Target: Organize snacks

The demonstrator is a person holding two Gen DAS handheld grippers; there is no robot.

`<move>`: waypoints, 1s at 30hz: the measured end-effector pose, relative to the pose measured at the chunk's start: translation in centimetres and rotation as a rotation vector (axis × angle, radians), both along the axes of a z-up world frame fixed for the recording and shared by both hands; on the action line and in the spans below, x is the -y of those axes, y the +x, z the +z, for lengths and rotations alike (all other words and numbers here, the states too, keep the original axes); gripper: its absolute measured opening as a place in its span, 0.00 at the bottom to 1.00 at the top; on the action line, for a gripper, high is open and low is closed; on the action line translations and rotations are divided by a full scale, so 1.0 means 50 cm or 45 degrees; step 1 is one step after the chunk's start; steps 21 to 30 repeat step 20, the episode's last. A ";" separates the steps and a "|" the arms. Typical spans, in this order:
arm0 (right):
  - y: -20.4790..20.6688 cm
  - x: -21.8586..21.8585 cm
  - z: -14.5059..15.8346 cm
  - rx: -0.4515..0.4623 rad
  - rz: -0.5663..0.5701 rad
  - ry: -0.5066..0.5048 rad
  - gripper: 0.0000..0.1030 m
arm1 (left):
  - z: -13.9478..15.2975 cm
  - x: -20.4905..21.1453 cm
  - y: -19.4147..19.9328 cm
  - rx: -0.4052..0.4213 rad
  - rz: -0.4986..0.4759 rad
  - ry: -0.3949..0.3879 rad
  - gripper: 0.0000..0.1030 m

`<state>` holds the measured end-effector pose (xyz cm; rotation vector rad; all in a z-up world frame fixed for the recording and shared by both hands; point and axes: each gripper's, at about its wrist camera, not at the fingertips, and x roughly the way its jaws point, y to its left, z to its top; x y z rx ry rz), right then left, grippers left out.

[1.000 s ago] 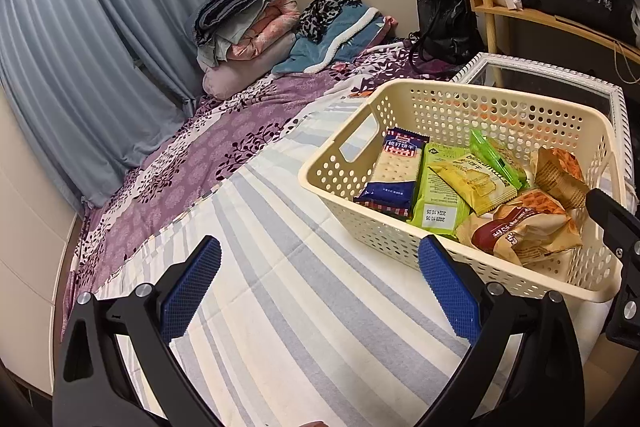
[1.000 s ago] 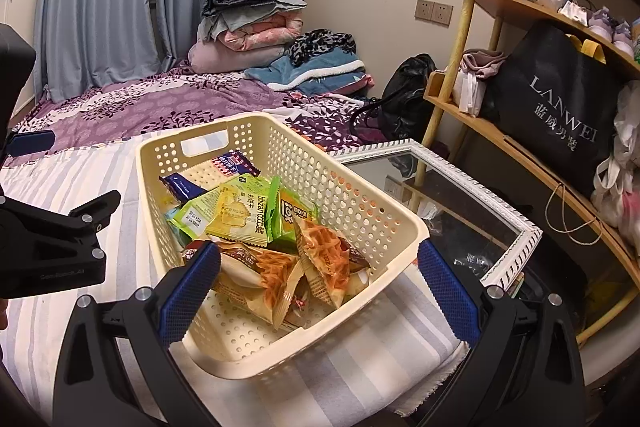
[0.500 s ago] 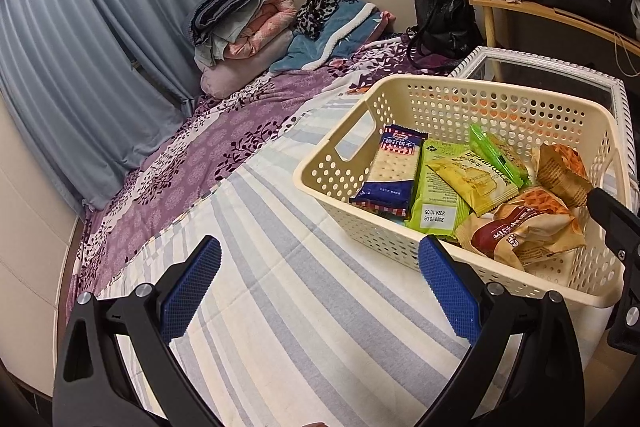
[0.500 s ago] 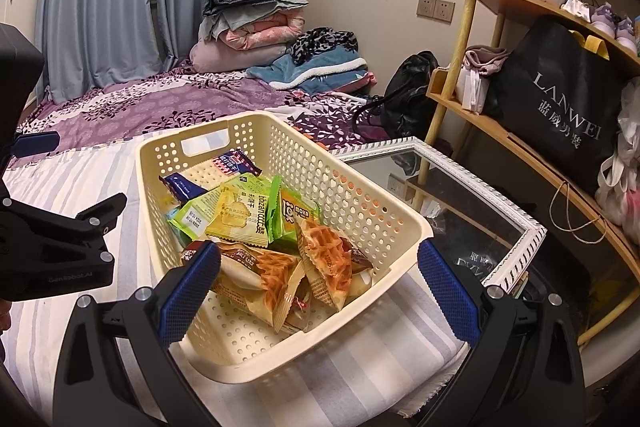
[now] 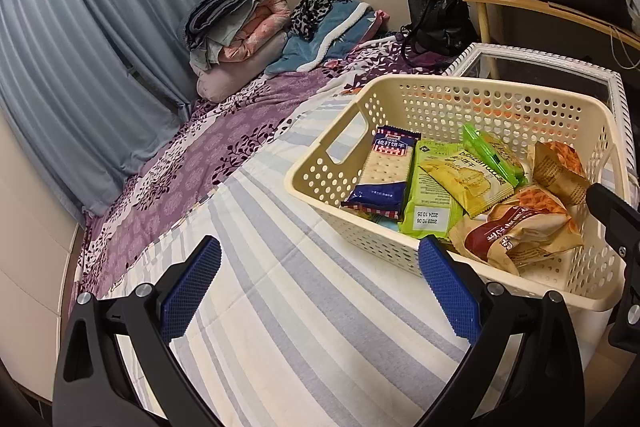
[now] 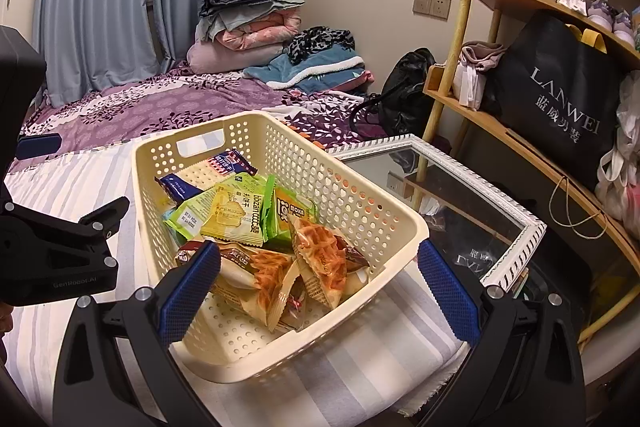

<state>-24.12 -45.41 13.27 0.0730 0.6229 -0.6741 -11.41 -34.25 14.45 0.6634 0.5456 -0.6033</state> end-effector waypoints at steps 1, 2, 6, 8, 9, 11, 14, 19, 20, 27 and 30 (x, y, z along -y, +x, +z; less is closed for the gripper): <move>0.000 0.000 0.001 0.001 -0.001 0.000 0.95 | 0.001 0.001 -0.001 0.001 -0.004 0.000 0.97; -0.001 0.001 0.001 0.002 -0.001 0.000 0.95 | 0.001 0.000 -0.002 0.003 -0.008 -0.002 0.97; -0.002 0.001 0.002 0.001 -0.002 0.000 0.95 | 0.003 -0.003 -0.006 0.009 -0.015 -0.017 0.97; -0.002 0.002 0.002 0.001 0.000 0.001 0.95 | 0.005 -0.005 -0.008 0.013 -0.017 -0.021 0.97; -0.002 0.001 0.002 0.001 -0.001 0.000 0.95 | 0.005 -0.005 -0.009 0.017 -0.017 -0.022 0.97; -0.002 0.002 0.002 0.002 -0.002 0.000 0.95 | 0.006 -0.007 -0.009 0.020 -0.015 -0.020 0.97; -0.006 0.000 0.005 0.005 -0.003 0.000 0.95 | 0.006 -0.006 -0.001 -0.006 -0.006 -0.019 0.97; -0.004 -0.010 0.012 0.009 0.013 -0.001 0.95 | 0.006 -0.025 0.010 -0.052 0.024 -0.042 0.97; -0.003 -0.013 0.013 0.010 0.021 0.003 0.95 | 0.005 -0.032 0.012 -0.058 0.032 -0.045 0.97; -0.003 -0.013 0.013 0.010 0.021 0.003 0.95 | 0.005 -0.032 0.012 -0.058 0.032 -0.045 0.97; -0.003 -0.013 0.013 0.010 0.021 0.003 0.95 | 0.005 -0.032 0.012 -0.058 0.032 -0.045 0.97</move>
